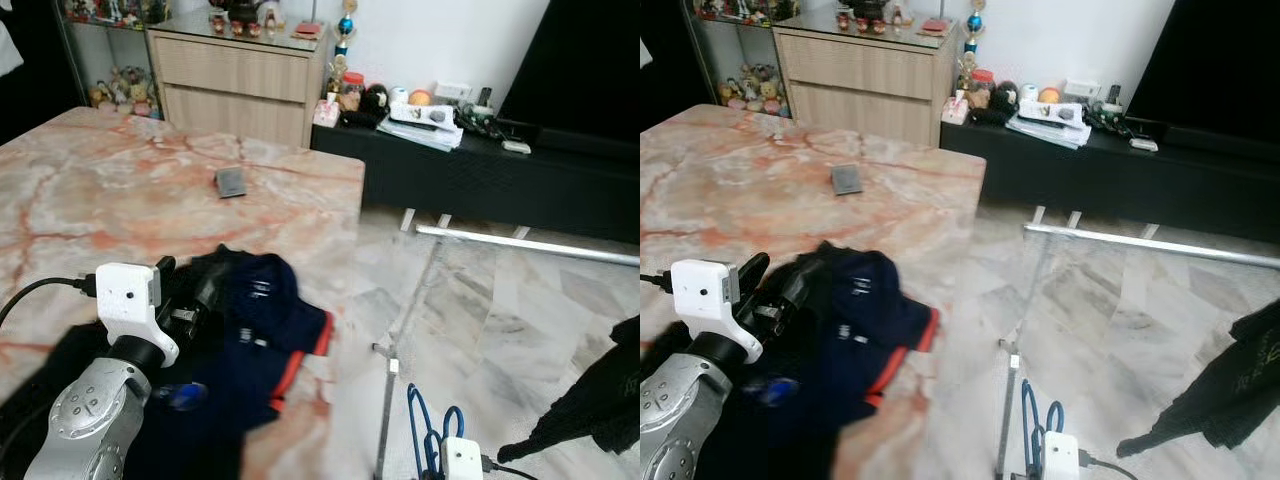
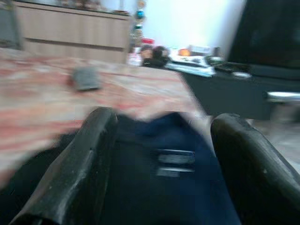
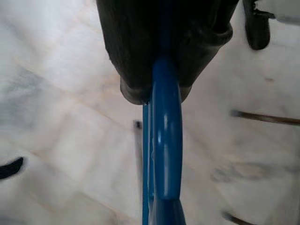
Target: Hang hanger
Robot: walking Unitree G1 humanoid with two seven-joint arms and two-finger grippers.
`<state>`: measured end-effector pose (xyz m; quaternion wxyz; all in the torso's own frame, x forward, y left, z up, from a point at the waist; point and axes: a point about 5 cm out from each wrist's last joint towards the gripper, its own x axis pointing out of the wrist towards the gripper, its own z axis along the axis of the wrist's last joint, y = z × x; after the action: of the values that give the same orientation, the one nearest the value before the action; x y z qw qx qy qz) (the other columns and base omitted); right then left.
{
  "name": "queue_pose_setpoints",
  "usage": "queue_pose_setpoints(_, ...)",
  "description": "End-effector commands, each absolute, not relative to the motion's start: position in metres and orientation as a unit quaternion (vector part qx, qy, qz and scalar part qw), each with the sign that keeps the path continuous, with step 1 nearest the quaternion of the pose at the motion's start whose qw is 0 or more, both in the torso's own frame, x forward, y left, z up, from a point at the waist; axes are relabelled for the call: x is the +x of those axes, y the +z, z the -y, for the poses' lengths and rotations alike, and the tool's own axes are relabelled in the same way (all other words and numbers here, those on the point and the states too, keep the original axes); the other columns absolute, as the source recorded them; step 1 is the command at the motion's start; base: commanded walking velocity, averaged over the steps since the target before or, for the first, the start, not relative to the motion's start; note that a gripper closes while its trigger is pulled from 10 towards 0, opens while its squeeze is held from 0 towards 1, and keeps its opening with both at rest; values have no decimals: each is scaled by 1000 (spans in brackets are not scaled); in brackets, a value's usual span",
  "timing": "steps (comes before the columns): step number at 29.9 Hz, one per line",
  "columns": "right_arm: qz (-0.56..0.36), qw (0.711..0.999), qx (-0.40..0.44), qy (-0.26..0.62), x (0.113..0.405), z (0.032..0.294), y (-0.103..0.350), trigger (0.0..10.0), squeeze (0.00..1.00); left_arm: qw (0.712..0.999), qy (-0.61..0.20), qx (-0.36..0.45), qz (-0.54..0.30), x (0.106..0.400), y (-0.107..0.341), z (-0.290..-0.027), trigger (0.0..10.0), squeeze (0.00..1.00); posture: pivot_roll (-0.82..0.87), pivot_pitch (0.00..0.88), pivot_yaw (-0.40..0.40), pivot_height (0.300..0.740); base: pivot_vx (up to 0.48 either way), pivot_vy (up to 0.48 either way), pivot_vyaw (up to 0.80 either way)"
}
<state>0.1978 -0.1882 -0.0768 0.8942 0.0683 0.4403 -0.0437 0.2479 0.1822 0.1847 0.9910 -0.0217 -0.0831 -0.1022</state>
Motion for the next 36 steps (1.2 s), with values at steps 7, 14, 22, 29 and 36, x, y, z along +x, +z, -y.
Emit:
queue_pose_setpoints(7, -432, 898, 65, -44, 203, 189, -74, 10000, 0, 991, -94, -5, 97, 249, 191, -186, 10000, 0, 201, 52, -94, 740, 0, -449, 0)
queue_pose_setpoints(14, -432, 898, 64, -44, 203, 189, -74, 10000, 0, 990, -102, 0, 95, 248, 191, -184, 10000, 0, 201, 51, -92, 740, 0, -449, 0)
queue_pose_setpoints(22, -430, 899, 64, -45, 204, 189, -73, 10000, 0, 990, -123, 9, 76, 247, 180, -178, 10000, 0, 195, 48, -93, 740, 0, -447, 0)
queue_pose_setpoints(29, -428, 900, 66, -42, 206, 188, -72, 10000, 0, 989, -136, 18, 51, 247, 171, -176, 10000, 0, 199, 45, -92, 740, 0, -221, 0)
queue_pose_setpoints(36, -409, 908, 76, -38, 211, 182, -69, 10000, 0, 987, -159, 30, 27, 252, 160, -177, 10000, 0, 194, 25, -69, 740, 0, 0, 0)
